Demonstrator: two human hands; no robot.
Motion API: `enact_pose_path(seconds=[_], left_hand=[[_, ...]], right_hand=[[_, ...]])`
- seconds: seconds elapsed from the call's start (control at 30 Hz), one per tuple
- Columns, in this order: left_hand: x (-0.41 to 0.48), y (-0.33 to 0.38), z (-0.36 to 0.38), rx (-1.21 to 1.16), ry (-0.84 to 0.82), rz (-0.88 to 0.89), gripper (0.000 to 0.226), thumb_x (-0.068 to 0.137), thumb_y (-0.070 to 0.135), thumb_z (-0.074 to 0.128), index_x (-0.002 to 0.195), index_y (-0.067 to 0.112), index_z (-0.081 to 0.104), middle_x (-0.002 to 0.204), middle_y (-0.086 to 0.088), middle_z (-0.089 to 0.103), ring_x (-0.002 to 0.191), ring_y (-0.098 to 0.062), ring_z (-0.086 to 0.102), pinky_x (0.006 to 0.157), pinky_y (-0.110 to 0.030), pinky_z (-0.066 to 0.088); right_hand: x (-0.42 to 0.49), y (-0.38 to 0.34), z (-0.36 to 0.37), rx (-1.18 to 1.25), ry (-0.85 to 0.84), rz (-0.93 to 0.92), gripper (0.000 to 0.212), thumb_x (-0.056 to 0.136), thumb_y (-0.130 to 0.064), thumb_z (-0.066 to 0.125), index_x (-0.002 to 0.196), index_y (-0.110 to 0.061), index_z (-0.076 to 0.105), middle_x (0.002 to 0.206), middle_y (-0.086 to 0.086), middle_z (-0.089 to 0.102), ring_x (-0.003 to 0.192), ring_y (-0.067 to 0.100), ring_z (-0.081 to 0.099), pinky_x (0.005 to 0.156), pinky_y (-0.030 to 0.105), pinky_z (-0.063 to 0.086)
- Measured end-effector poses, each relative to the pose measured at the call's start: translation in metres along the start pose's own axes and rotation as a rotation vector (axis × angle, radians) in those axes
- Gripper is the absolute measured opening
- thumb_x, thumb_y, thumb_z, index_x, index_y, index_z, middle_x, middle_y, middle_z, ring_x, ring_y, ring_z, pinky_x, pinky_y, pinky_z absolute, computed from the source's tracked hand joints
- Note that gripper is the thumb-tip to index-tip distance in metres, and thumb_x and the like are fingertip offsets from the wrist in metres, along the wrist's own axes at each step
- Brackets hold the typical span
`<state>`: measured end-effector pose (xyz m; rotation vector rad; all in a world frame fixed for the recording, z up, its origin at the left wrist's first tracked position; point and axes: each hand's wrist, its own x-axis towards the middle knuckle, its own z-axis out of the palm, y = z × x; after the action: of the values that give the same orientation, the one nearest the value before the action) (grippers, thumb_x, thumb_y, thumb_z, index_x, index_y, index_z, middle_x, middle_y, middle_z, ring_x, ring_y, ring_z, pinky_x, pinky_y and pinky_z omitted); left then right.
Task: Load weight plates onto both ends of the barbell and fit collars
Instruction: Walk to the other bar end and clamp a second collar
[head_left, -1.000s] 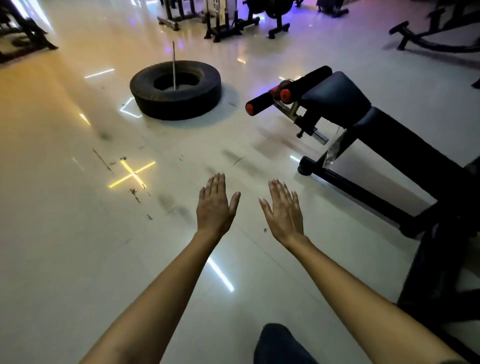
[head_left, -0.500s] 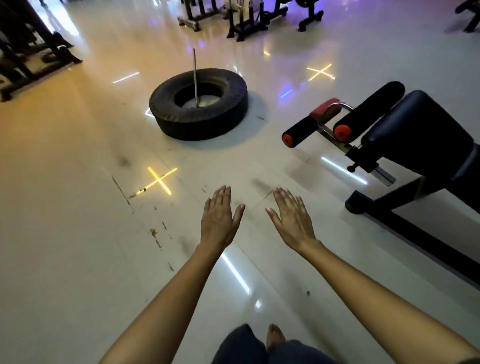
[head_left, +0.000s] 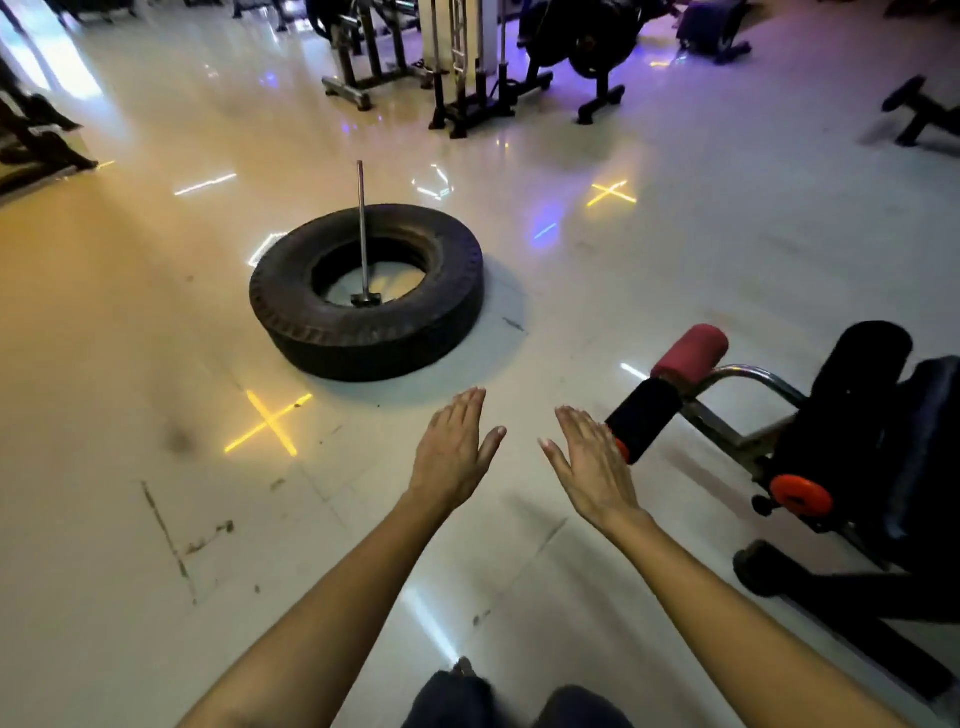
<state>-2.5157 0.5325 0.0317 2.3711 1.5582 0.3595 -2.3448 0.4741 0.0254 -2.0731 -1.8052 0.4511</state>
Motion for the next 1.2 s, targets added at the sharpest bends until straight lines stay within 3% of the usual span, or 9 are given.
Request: enact_pose_path(seconds=[0.37, 0.6, 0.73, 0.97, 1.2], left_hand=[[0.355, -0.013, 0.030, 0.032, -0.122, 0.186, 0.063, 0.096, 0.051, 0.028, 0.148, 0.016, 0.017, 0.157, -0.004, 0.019, 0.144, -0.020, 0.014, 0.116, -0.034, 0.009], [0.567, 0.019, 0.043, 0.064, -0.189, 0.333, 0.063, 0.097, 0.052, 0.026, 0.148, 0.017, 0.016, 0.157, -0.003, 0.017, 0.144, -0.020, 0.014, 0.110, -0.028, 0.001], [0.683, 0.043, 0.064, 0.052, -0.209, 0.404, 0.063, 0.097, 0.052, 0.027, 0.148, 0.017, 0.016, 0.157, -0.003, 0.017, 0.144, -0.020, 0.015, 0.114, -0.032, 0.007], [0.904, 0.127, 0.109, -0.009, -0.248, 0.625, 0.061, 0.098, 0.046, 0.031, 0.147, 0.012, 0.021, 0.155, -0.004, 0.024, 0.143, -0.019, 0.019, 0.116, -0.032, 0.015], [1.068, 0.263, 0.159, -0.093, -0.343, 0.813, 0.061, 0.097, 0.047, 0.032, 0.146, 0.012, 0.023, 0.154, -0.005, 0.026, 0.143, -0.020, 0.020, 0.115, -0.032, 0.016]], right_hand=[[0.307, 0.085, -0.021, -0.049, 0.193, 0.163, 0.058, 0.098, -0.039, 0.031, 0.147, -0.016, 0.013, 0.158, 0.003, 0.008, 0.145, 0.016, 0.003, 0.116, 0.032, -0.005], [0.486, 0.150, -0.072, -0.078, 0.219, 0.298, 0.058, 0.098, -0.040, 0.030, 0.147, -0.015, 0.011, 0.158, 0.003, 0.009, 0.145, 0.016, 0.004, 0.116, 0.030, -0.006], [0.579, 0.195, -0.100, -0.087, 0.242, 0.371, 0.058, 0.098, -0.041, 0.030, 0.147, -0.014, 0.014, 0.157, 0.003, 0.012, 0.145, 0.016, 0.005, 0.117, 0.032, -0.003], [0.725, 0.297, -0.158, -0.101, 0.314, 0.594, 0.056, 0.099, -0.040, 0.029, 0.147, -0.014, 0.016, 0.157, 0.002, 0.012, 0.145, 0.015, 0.005, 0.117, 0.032, -0.001], [0.817, 0.407, -0.234, -0.115, 0.435, 0.834, 0.056, 0.098, -0.040, 0.030, 0.146, -0.013, 0.019, 0.156, 0.004, 0.017, 0.145, 0.016, 0.010, 0.117, 0.032, 0.001]])
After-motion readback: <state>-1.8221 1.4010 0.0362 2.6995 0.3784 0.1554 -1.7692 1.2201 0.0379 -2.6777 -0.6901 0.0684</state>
